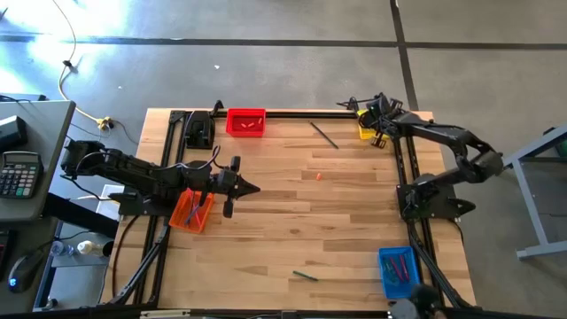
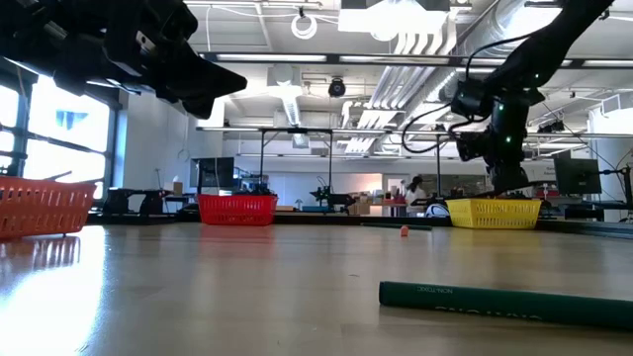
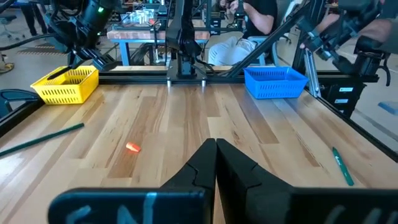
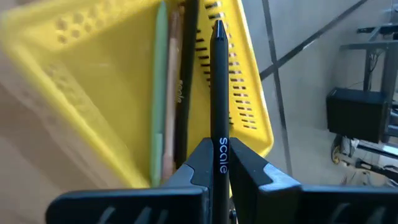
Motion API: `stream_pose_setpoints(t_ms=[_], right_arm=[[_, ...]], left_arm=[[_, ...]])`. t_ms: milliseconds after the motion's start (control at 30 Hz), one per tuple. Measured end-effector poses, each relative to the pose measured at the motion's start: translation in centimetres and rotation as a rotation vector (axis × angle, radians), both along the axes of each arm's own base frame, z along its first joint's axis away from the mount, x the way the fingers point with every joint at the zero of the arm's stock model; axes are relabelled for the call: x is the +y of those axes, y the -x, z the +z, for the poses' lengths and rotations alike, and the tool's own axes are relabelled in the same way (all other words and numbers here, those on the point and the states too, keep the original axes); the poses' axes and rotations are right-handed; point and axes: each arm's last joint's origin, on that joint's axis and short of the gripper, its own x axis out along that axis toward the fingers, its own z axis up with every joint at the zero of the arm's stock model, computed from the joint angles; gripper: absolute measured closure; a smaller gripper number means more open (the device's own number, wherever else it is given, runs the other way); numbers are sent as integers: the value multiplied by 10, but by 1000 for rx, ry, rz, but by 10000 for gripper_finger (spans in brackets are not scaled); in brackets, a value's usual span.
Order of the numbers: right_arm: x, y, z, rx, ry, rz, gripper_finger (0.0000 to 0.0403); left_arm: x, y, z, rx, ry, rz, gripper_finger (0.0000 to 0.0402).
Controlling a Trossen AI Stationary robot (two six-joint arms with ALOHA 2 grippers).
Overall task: Sort crayons/erasers/pens/pencils in bins
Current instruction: Put the black pen into the yellow basket, then put the orange pencil eraser into the red bin
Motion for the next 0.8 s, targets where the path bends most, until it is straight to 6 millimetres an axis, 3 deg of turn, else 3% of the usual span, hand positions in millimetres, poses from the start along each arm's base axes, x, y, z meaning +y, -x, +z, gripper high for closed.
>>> stream_pose_setpoints(t_ms=[300,567,700,800], right_arm=[[-10,-1,-8,12,6,5,378],[-11,-2,-6,-25,35,-59,296],[-10,-5,7,-49,62,-64,288],[-1,-9,24,-98,80,-46,305]], left_arm=[[0,0,0,-1,25,11,401],[1,0,0,-1,13,24,401],[1,0,0,1,-7,21,401],[1,0,0,1,-14,20,401]])
